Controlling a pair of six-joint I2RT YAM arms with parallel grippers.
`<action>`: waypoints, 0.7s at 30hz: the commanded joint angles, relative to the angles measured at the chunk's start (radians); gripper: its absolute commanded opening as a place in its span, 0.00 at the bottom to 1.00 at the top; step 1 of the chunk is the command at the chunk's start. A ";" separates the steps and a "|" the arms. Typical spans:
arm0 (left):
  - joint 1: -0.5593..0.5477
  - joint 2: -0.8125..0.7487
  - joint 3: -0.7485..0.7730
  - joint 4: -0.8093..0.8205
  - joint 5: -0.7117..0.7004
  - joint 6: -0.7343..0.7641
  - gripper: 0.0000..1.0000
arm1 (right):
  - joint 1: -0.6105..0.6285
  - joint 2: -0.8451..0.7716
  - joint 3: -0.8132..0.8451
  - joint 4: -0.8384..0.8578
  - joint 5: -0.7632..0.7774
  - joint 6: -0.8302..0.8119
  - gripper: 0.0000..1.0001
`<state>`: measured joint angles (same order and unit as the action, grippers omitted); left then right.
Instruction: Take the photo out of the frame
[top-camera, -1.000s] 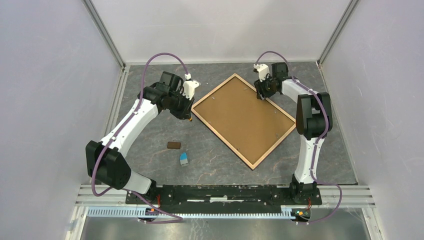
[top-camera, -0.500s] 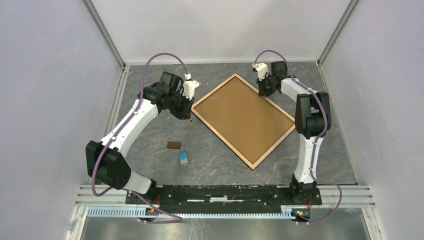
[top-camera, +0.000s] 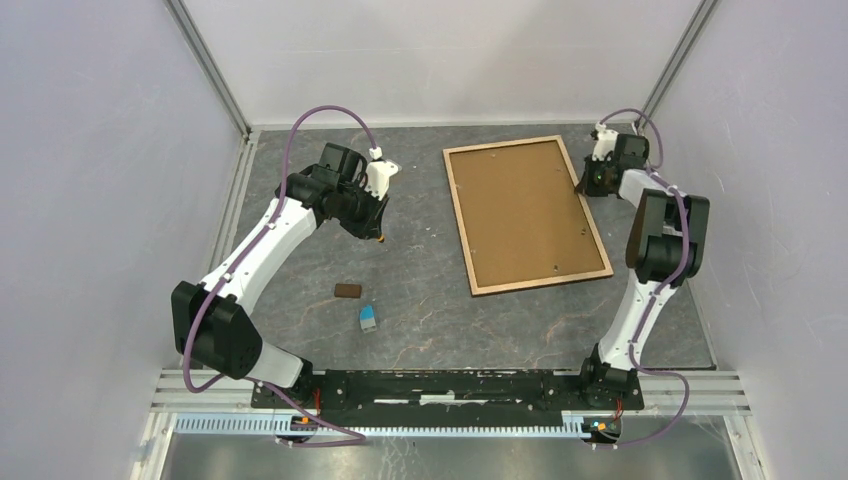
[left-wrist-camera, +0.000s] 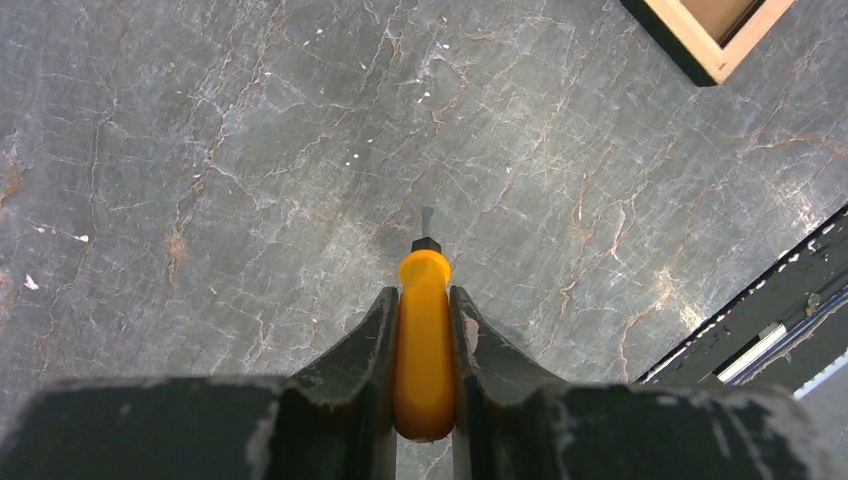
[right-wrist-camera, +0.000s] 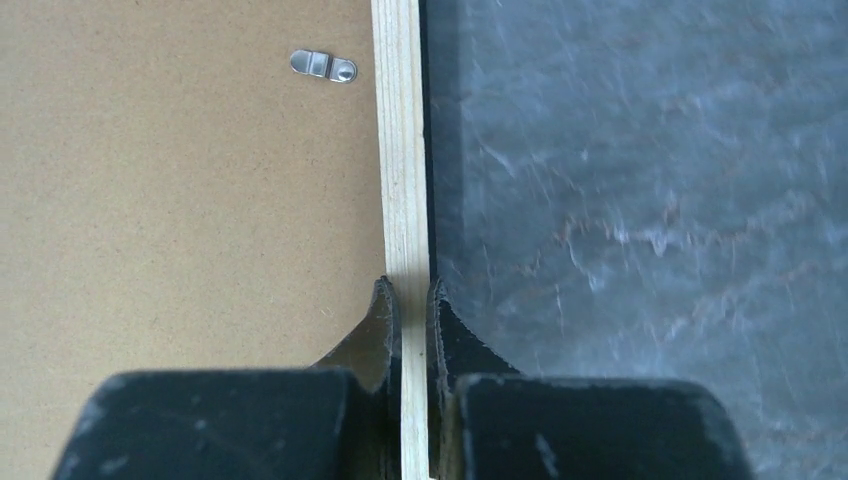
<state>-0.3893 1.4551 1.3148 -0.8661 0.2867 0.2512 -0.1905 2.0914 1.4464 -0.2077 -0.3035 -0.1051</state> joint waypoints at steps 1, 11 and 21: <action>0.004 -0.022 -0.001 0.011 -0.006 -0.018 0.02 | 0.024 -0.100 -0.156 0.021 -0.076 0.158 0.00; 0.003 -0.017 -0.005 0.007 0.020 0.019 0.02 | 0.151 -0.235 -0.492 0.104 -0.067 0.354 0.00; -0.027 0.043 0.036 0.073 -0.065 0.045 0.02 | 0.169 -0.308 -0.675 0.296 -0.126 0.505 0.00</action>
<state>-0.3935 1.4651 1.3083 -0.8555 0.2733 0.2527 -0.0391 1.7725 0.8536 0.1837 -0.3939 0.2913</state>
